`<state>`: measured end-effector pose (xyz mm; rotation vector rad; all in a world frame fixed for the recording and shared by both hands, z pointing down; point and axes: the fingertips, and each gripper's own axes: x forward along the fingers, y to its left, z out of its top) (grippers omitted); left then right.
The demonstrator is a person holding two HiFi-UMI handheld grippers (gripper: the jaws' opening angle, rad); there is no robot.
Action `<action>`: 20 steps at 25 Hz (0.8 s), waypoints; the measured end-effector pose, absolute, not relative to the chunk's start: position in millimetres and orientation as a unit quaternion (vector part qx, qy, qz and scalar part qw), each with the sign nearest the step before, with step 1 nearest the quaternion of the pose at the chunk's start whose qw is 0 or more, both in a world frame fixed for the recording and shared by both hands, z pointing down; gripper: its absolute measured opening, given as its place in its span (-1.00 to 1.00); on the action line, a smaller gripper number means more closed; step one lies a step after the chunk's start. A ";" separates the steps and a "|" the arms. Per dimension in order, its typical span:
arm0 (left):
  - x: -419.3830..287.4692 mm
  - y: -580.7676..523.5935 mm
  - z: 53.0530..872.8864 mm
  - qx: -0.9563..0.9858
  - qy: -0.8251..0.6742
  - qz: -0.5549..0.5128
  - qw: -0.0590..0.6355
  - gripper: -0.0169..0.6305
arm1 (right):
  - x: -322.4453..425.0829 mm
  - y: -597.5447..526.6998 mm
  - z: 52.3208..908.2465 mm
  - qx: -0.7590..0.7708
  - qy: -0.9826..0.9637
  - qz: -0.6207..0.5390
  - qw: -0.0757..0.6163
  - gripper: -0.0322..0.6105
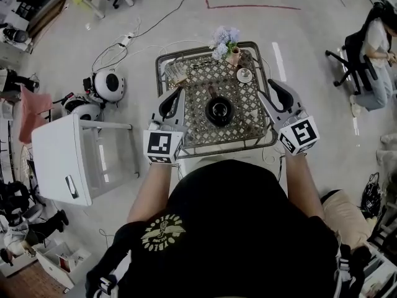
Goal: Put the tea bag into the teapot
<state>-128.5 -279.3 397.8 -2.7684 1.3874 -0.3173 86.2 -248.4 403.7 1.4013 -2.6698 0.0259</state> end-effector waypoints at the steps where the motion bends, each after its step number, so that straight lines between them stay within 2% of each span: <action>1: -130.1 -281.8 400.0 -0.890 0.445 -0.100 0.011 -0.96 | 84.9 -248.9 407.6 0.465 -0.883 0.013 0.066 -0.47; 11: -102.5 -282.8 405.1 -0.903 0.418 -0.096 0.003 -0.96 | 94.8 -245.4 446.2 0.454 -0.882 0.045 0.115 -0.47; 20: -95.0 -280.6 402.6 -0.885 0.455 -0.098 -0.011 -0.96 | 116.2 -255.9 481.8 0.417 -0.894 0.075 0.146 -0.47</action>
